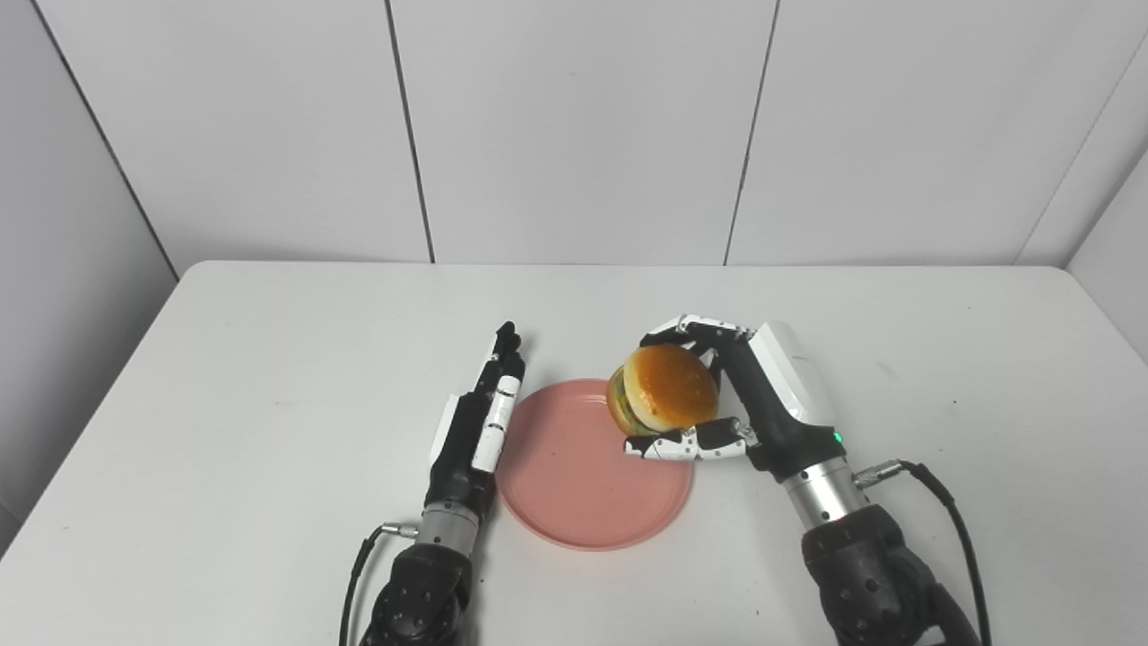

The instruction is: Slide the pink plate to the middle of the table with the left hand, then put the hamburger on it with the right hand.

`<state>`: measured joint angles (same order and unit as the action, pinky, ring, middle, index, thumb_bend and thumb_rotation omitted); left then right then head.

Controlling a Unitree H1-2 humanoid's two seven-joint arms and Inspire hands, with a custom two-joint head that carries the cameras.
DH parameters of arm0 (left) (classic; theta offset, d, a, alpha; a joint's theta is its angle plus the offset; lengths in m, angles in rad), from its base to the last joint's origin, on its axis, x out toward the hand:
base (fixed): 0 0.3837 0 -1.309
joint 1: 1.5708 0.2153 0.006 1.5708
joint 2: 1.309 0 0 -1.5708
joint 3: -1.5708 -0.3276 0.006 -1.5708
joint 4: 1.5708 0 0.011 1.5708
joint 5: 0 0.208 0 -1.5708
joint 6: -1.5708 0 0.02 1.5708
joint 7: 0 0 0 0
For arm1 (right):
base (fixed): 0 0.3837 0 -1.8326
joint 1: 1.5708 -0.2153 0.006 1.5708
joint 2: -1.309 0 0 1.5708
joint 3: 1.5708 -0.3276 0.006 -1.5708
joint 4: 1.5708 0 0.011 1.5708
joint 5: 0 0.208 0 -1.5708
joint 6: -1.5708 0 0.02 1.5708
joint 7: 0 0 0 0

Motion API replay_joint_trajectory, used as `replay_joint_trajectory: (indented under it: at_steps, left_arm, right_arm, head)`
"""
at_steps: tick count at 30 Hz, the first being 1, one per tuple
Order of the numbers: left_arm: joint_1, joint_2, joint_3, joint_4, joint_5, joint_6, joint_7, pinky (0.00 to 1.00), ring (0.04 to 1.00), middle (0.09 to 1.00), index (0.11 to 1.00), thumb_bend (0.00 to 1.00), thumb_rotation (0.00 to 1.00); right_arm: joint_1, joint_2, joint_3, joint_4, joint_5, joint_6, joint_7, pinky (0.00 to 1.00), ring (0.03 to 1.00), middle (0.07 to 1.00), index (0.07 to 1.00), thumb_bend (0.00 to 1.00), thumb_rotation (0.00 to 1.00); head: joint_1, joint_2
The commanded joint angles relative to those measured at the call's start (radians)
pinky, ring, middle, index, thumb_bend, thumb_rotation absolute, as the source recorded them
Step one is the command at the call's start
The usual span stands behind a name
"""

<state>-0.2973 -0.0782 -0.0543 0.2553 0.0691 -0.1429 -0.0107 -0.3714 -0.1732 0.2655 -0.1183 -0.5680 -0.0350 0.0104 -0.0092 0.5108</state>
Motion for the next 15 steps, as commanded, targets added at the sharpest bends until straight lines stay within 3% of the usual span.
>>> replay_joint_trajectory:
  at_steps: [1,5,15]
  left_arm:
    - [0.085,0.001,-0.001,0.08,0.009,-0.014,0.022,0.96,0.962,0.971,0.966,0.57,1.0]
    - [0.086,0.006,0.0,0.078,-0.001,-0.011,0.015,0.97,0.973,0.975,0.965,0.56,1.0]
    - [0.091,0.027,-0.012,0.068,0.057,0.015,0.041,0.97,0.961,0.966,0.948,0.6,1.0]
  right_arm:
    - [-0.041,0.011,0.006,0.002,-0.01,-0.046,-0.009,0.18,0.331,0.439,0.533,0.5,0.0]
    - [-0.052,0.027,0.026,0.022,-0.024,-0.039,-0.001,0.16,0.401,0.494,0.485,0.51,0.0]
    - [-0.088,0.035,0.081,0.093,-0.081,-0.042,0.029,0.18,0.408,0.496,0.484,0.51,0.0]
  head:
    - [-0.001,0.003]
    - [-0.006,0.002]
    - [-0.009,-0.001]
